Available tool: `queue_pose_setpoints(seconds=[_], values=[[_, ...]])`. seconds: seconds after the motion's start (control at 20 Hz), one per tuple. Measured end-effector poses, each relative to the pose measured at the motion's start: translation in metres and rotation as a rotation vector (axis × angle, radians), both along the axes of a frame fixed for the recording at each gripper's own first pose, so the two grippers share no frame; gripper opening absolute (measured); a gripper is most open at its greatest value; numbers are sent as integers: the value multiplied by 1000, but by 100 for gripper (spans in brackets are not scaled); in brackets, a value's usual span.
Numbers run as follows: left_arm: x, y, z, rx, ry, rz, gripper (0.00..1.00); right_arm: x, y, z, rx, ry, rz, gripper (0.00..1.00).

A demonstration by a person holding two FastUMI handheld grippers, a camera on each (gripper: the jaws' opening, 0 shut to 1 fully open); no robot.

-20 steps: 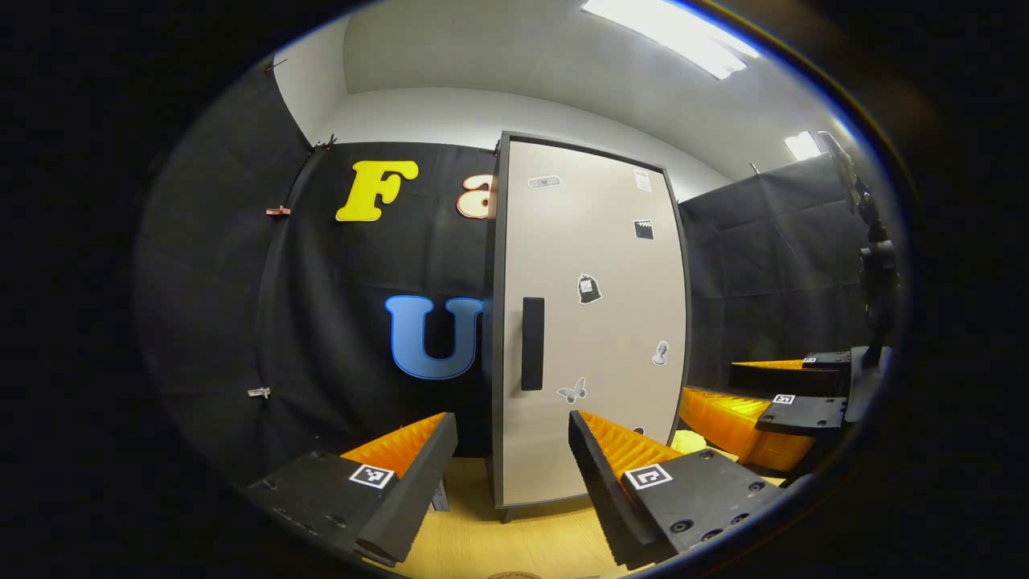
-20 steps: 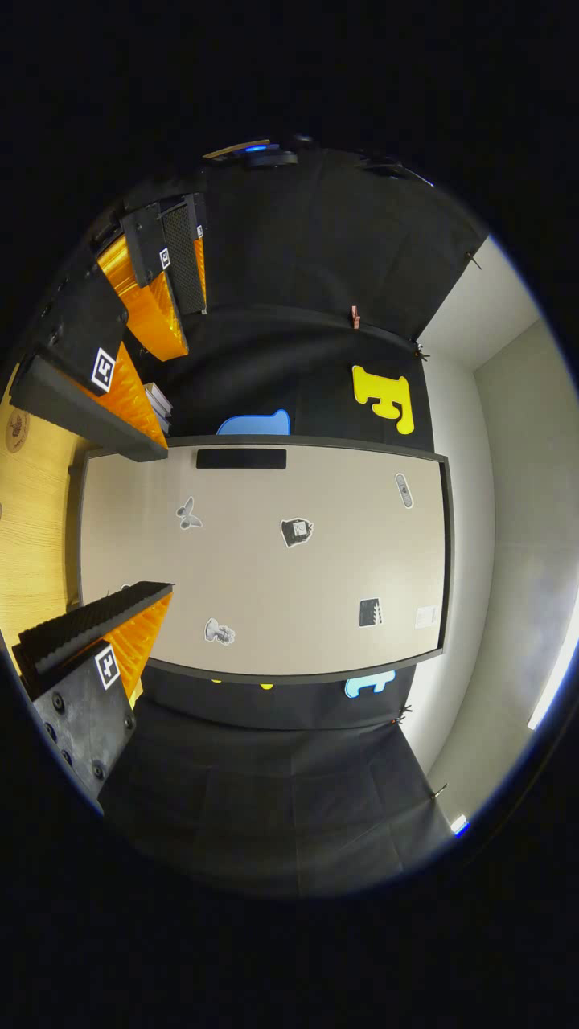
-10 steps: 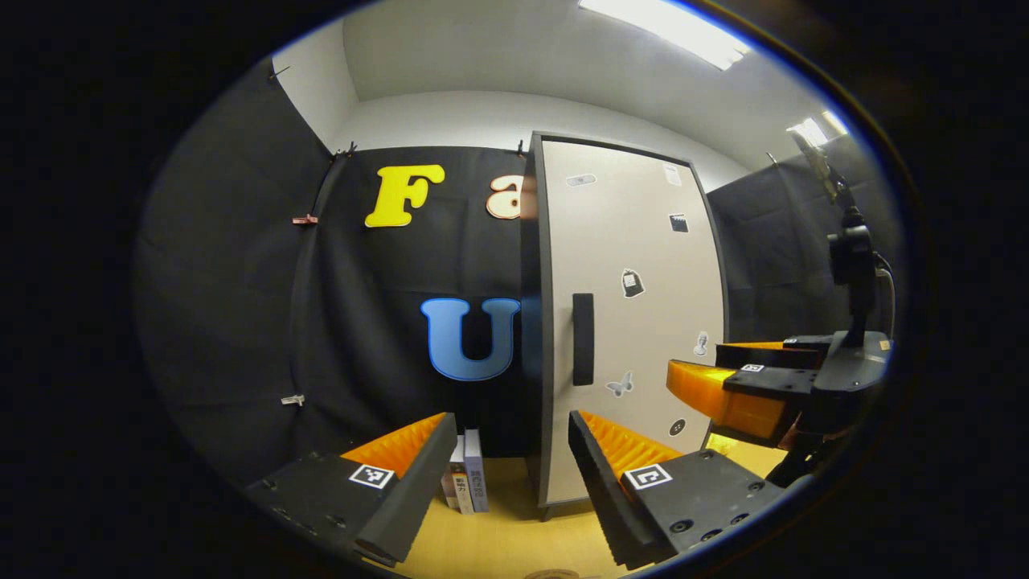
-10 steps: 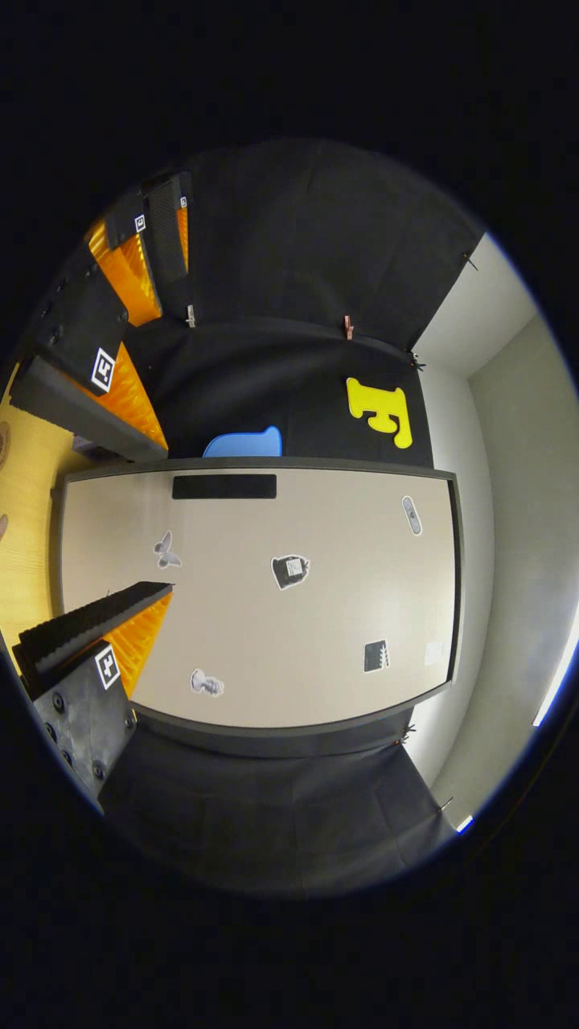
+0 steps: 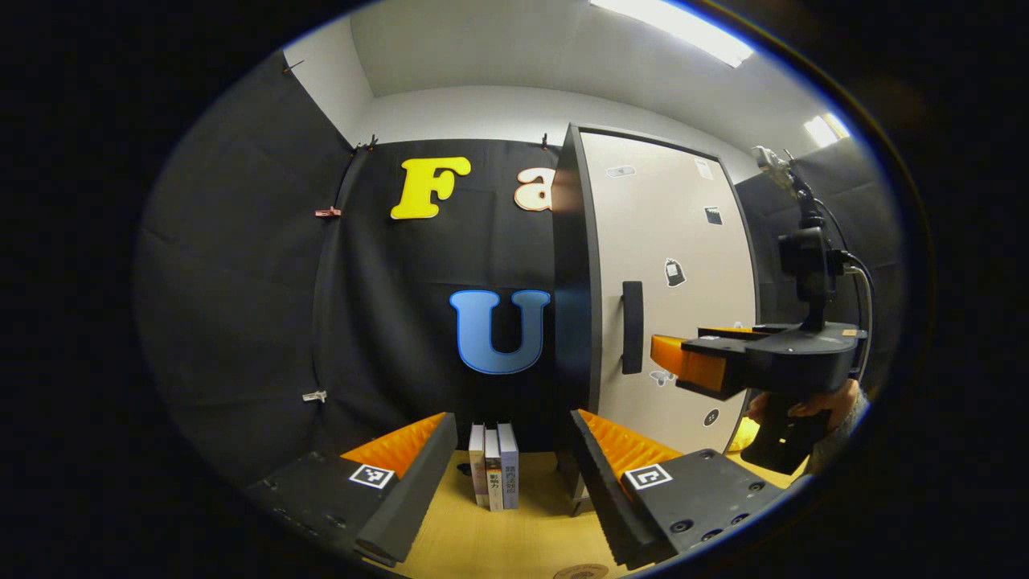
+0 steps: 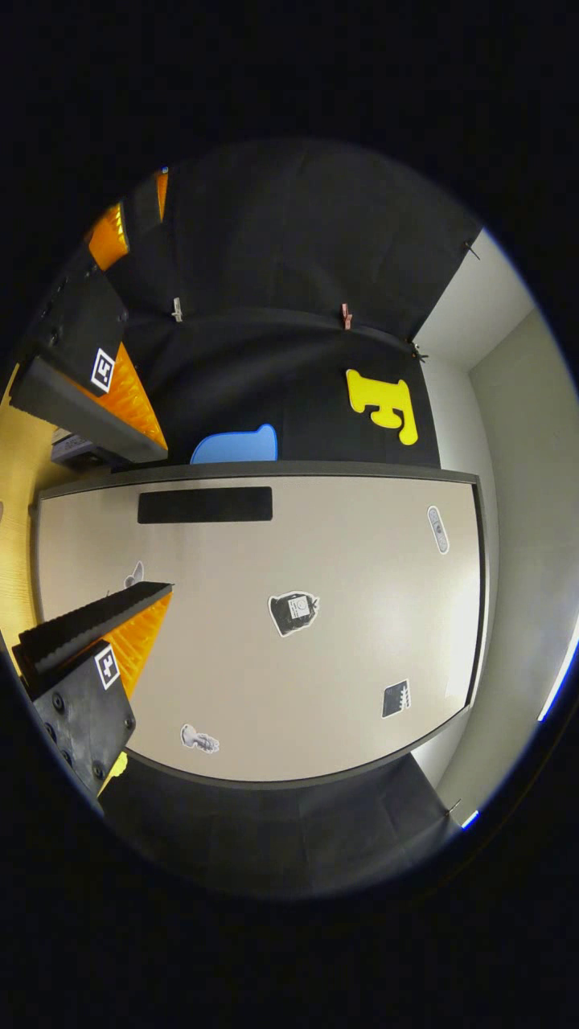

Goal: Open the cabinet door with the right hand, grasp the bottle in the cabinet with the left hand and place it on the coaster, then close the cabinet door with the right hand.

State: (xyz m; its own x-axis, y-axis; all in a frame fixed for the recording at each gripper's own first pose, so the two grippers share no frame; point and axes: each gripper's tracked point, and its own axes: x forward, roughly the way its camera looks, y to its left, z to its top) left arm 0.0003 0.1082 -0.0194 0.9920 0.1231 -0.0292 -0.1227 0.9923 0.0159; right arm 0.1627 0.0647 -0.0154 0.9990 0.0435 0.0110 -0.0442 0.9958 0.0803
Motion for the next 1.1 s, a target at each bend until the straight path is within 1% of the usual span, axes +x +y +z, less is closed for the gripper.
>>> queue_pose_setpoints(seconds=[0.2, 0.3, 0.45, 0.5, 0.6, 0.65, 0.7, 0.8, 0.85, 0.9, 1.0, 1.1], values=[[-3, 15, -3, 6, 6, -2, 89, 30, 6, -4, 3, -15, -23, 97], [-8, 28, -4, 18, 12, 16, 88, 44, 13, -7, -2, -14, -24, 97], [-14, 46, -8, 25, 21, 45, 88, 59, 14, -6, -22, -25, -52, 96], [-16, 52, -8, 27, 27, 53, 88, 64, 14, -4, -24, -37, -64, 93], [-24, 61, -12, 36, 41, 70, 88, 74, 16, -6, -8, -37, -78, 93], [-26, 69, -12, 43, 43, 82, 88, 76, 15, -7, 3, -33, -91, 91], [-29, 75, -12, 47, 45, 97, 89, 79, 16, -7, 9, -32, -94, 79], [-33, 83, -15, 39, 50, 121, 88, 85, 16, -9, 4, -33, -100, 74], [-36, 85, -17, 35, 52, 127, 88, 85, 14, -10, -11, -33, -116, 73], [-38, 87, -16, 37, 53, 130, 88, 85, 12, -6, -25, -50, -121, 70], [-39, 88, -17, 43, 53, 130, 88, 89, 14, -6, -59, -62, -136, 42], [-39, 86, -15, 43, 46, 122, 89, 87, 13, -7, -72, -49, -143, 33]])
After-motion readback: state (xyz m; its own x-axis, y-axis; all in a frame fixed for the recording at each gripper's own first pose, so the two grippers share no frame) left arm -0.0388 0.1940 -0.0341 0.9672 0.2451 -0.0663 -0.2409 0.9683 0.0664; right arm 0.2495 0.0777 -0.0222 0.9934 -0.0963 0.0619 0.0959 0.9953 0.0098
